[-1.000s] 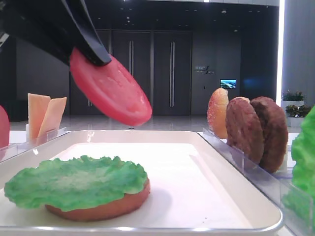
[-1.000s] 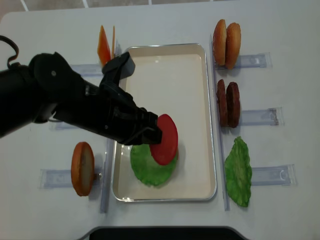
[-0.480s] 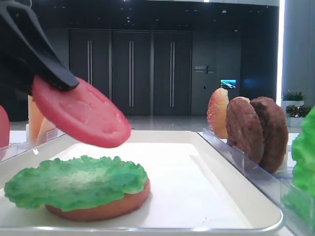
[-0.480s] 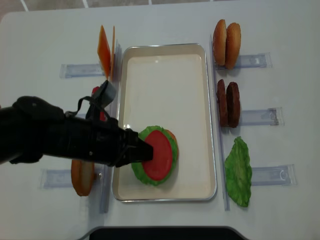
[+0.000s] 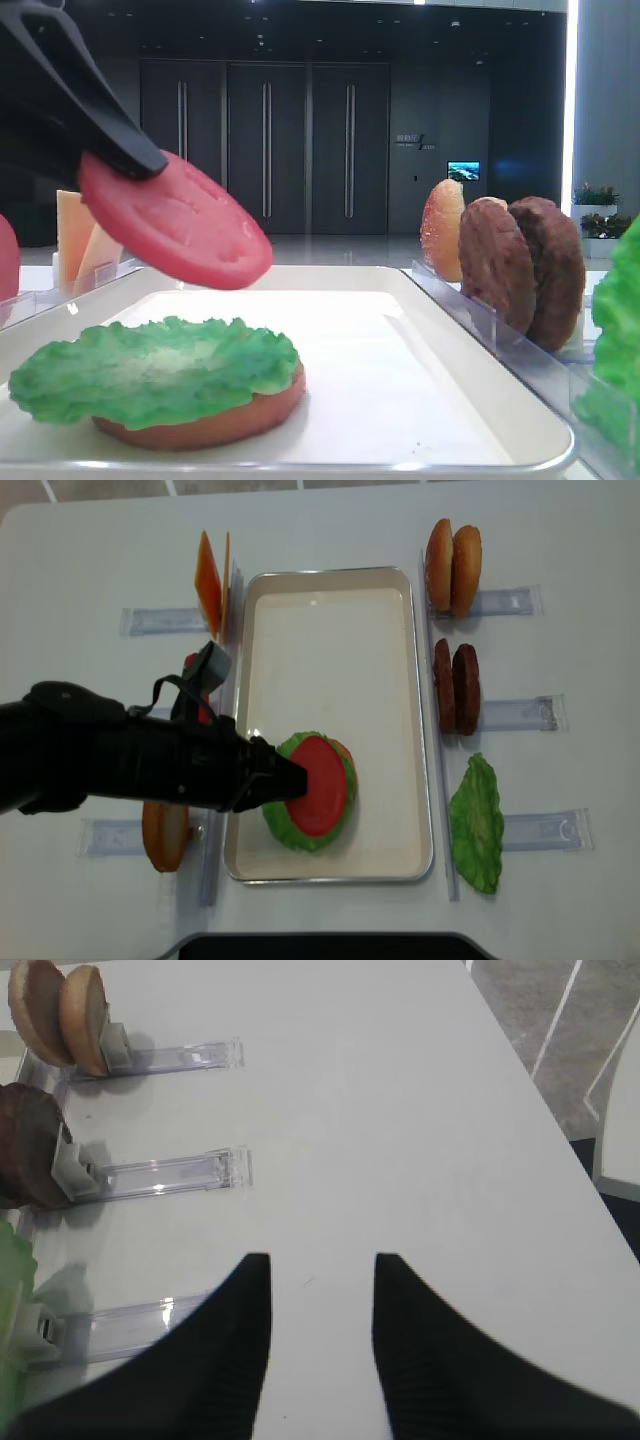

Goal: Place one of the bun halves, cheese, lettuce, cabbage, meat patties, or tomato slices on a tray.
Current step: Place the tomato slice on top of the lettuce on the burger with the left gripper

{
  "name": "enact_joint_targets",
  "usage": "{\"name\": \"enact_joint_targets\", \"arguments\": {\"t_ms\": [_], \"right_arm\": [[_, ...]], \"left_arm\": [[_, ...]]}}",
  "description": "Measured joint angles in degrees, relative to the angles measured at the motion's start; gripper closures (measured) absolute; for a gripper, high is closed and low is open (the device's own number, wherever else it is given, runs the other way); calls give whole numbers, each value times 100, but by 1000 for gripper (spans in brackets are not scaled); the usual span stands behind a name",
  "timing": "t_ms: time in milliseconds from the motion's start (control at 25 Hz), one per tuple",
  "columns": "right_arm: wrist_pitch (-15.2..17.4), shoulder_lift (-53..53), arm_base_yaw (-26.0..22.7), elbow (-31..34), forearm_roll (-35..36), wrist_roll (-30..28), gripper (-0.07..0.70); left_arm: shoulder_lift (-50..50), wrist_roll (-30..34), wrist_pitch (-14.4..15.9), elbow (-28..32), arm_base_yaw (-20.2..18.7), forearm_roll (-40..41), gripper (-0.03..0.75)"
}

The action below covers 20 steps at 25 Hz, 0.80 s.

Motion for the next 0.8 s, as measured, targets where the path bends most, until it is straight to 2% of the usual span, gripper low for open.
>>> {"name": "enact_joint_targets", "arguments": {"t_ms": [200,400,600,800], "right_arm": [[0,0,0,0,0,0,388],[0,0,0,0,0,0,388],[0,0,0,0,0,0,388],[0,0,0,0,0,0,388]], "left_arm": [[0,121,-49,0,187,-4,659],[0,145,81,0,519,33,659],[310,348,380,0,535,7,659],[613,734,472,0,535,-316,659]]}}
